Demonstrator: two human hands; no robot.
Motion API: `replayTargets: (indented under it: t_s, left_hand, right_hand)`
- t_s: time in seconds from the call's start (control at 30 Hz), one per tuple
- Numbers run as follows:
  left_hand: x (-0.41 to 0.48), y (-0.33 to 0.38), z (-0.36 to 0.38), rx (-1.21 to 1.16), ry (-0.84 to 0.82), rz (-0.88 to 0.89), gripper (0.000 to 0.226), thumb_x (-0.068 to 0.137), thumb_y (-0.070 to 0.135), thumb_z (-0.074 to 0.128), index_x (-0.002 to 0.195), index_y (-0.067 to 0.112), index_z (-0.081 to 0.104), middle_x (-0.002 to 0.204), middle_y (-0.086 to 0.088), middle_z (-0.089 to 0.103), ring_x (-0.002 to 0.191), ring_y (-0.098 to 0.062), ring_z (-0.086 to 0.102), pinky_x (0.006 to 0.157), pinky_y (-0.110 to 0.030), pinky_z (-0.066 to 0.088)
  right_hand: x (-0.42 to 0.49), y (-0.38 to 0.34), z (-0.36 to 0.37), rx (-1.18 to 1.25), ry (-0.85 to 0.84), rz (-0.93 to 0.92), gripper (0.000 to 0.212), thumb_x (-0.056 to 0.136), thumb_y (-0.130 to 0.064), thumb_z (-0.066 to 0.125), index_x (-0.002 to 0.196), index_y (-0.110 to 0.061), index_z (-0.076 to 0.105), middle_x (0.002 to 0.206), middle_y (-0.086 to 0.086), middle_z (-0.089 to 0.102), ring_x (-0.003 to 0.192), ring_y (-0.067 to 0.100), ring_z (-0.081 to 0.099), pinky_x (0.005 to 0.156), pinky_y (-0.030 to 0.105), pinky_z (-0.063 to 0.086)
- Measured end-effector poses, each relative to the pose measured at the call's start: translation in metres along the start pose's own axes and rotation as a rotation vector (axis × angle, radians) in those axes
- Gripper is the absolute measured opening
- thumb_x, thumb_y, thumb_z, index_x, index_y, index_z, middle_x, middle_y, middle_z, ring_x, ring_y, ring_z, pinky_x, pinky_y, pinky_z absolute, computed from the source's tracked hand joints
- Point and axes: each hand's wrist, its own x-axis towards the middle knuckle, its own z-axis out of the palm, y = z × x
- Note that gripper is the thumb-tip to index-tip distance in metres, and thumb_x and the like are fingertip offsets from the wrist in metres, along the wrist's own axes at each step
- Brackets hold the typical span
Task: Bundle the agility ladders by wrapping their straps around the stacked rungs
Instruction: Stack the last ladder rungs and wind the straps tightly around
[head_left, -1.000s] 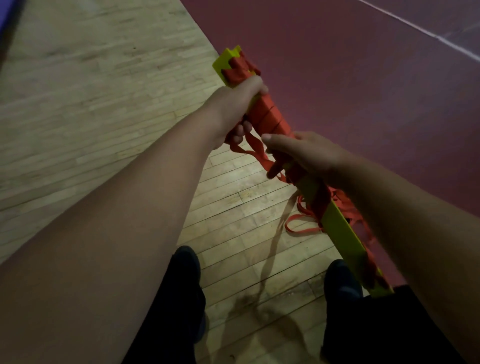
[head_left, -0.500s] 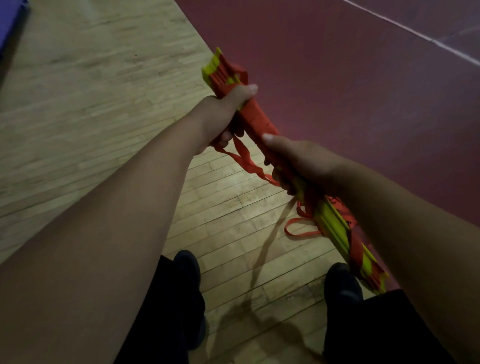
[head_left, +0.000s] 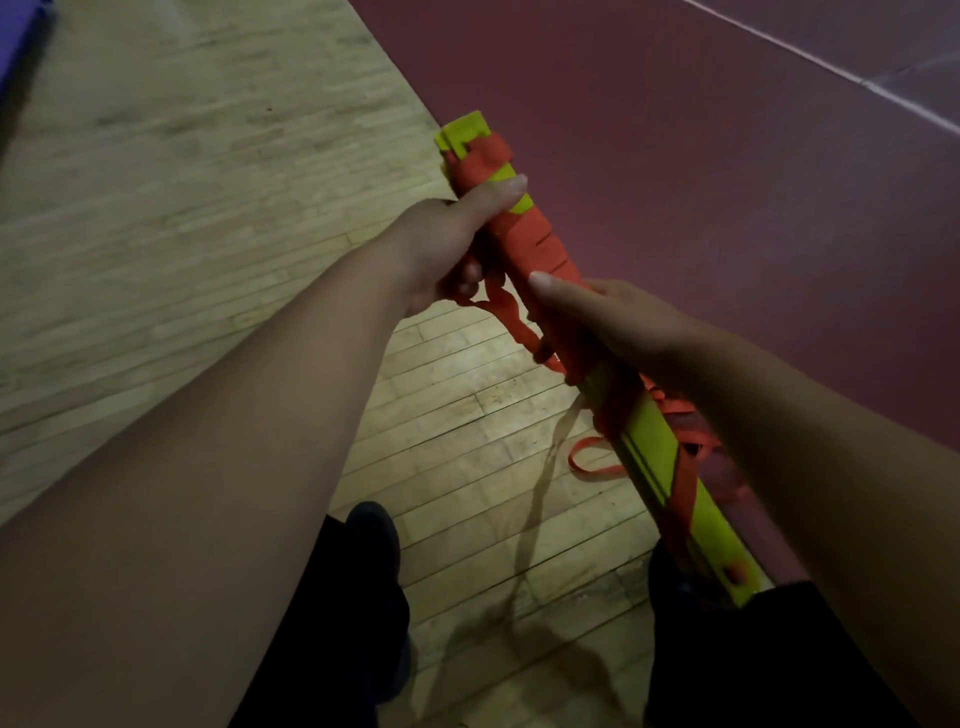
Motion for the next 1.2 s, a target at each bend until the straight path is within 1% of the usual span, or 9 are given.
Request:
replayTargets:
  t_s: [0.1, 0.17, 0.3, 0.43, 0.57, 0.7, 0.97, 1.1, 1.2]
  left_hand:
    - [-0.005, 0.003, 0.004, 0.005, -0.075, 0.05, 0.061, 0.094, 0.067, 0.069, 0.095, 0.006, 0.076, 0.074, -0.013, 0.06, 0.052, -0.016, 0.044, 0.054, -0.028, 0.041]
    - [-0.008, 0.007, 0.003, 0.105, -0.068, 0.05, 0.071, 0.093, 0.072, 0.068, 0.101, 0.002, 0.078, 0.073, -0.011, 0.06, 0.054, -0.017, 0.049, 0.058, -0.03, 0.047]
    - [-0.012, 0.009, -0.002, 0.324, 0.018, 0.015, 0.063, 0.088, 0.077, 0.071, 0.105, 0.017, 0.079, 0.077, -0.003, 0.076, 0.061, -0.015, 0.064, 0.072, -0.037, 0.059]
    - [-0.013, 0.006, -0.002, 0.324, 0.012, -0.078, 0.049, 0.093, 0.062, 0.076, 0.108, 0.015, 0.074, 0.083, -0.006, 0.082, 0.062, -0.012, 0.067, 0.06, -0.027, 0.05]
    - [-0.009, -0.006, 0.012, 0.29, 0.068, -0.139, 0.05, 0.092, 0.064, 0.075, 0.104, 0.015, 0.075, 0.076, -0.001, 0.076, 0.053, -0.008, 0.063, 0.053, -0.021, 0.049]
    - [-0.001, -0.012, 0.017, 0.266, 0.147, -0.131, 0.053, 0.089, 0.064, 0.077, 0.101, 0.012, 0.079, 0.069, 0.002, 0.074, 0.049, -0.009, 0.063, 0.053, -0.026, 0.05]
    - [-0.005, 0.007, -0.003, 0.095, 0.028, -0.053, 0.031, 0.095, 0.043, 0.076, 0.099, 0.013, 0.071, 0.078, -0.005, 0.068, 0.058, -0.015, 0.059, 0.062, -0.033, 0.054]
    - [-0.009, 0.009, -0.012, -0.032, -0.099, 0.04, 0.027, 0.099, 0.04, 0.074, 0.104, 0.014, 0.068, 0.078, -0.001, 0.065, 0.059, -0.013, 0.055, 0.058, -0.028, 0.051]
    - [-0.009, 0.007, -0.01, 0.021, -0.112, 0.114, 0.028, 0.097, 0.043, 0.075, 0.104, 0.016, 0.07, 0.08, -0.001, 0.062, 0.063, -0.015, 0.054, 0.06, -0.029, 0.05]
  right_hand:
    - [-0.005, 0.002, 0.0, 0.284, -0.275, 0.061, 0.061, 0.099, -0.058, 0.056, 0.133, -0.008, 0.061, 0.112, 0.019, 0.078, 0.096, 0.041, 0.076, 0.087, 0.051, 0.06]
    - [-0.004, 0.004, 0.001, 0.349, -0.317, 0.076, 0.056, 0.098, -0.054, 0.06, 0.129, -0.007, 0.062, 0.099, 0.017, 0.072, 0.085, 0.036, 0.073, 0.085, 0.052, 0.059]
    - [0.007, 0.009, 0.008, 0.173, -0.095, 0.09, 0.058, 0.094, -0.059, 0.072, 0.123, -0.008, 0.066, 0.093, 0.012, 0.07, 0.076, 0.025, 0.07, 0.076, 0.044, 0.062]
    - [0.018, 0.021, 0.017, -0.075, 0.08, 0.072, 0.054, 0.094, -0.063, 0.072, 0.114, -0.012, 0.066, 0.094, 0.012, 0.073, 0.074, 0.022, 0.074, 0.075, 0.041, 0.065]
    - [0.024, 0.026, 0.03, -0.3, 0.21, 0.099, 0.053, 0.097, -0.061, 0.069, 0.123, -0.016, 0.059, 0.091, 0.01, 0.071, 0.072, 0.021, 0.071, 0.061, 0.033, 0.058]
    - [0.023, 0.024, 0.041, -0.356, 0.31, 0.068, 0.052, 0.096, -0.061, 0.07, 0.119, -0.019, 0.05, 0.09, 0.005, 0.066, 0.07, 0.017, 0.067, 0.055, 0.029, 0.049]
    - [0.006, 0.003, 0.016, -0.067, 0.049, -0.01, 0.054, 0.097, -0.069, 0.058, 0.12, -0.021, 0.068, 0.101, 0.008, 0.076, 0.092, 0.026, 0.072, 0.079, 0.039, 0.055]
    - [-0.003, 0.001, 0.0, 0.258, -0.174, 0.014, 0.068, 0.094, -0.066, 0.059, 0.136, -0.013, 0.062, 0.091, 0.0, 0.077, 0.08, 0.019, 0.07, 0.075, 0.037, 0.059]
    - [-0.003, 0.006, 0.002, 0.313, -0.354, 0.121, 0.08, 0.088, -0.069, 0.064, 0.139, -0.007, 0.062, 0.089, 0.009, 0.071, 0.084, 0.027, 0.072, 0.077, 0.043, 0.06]
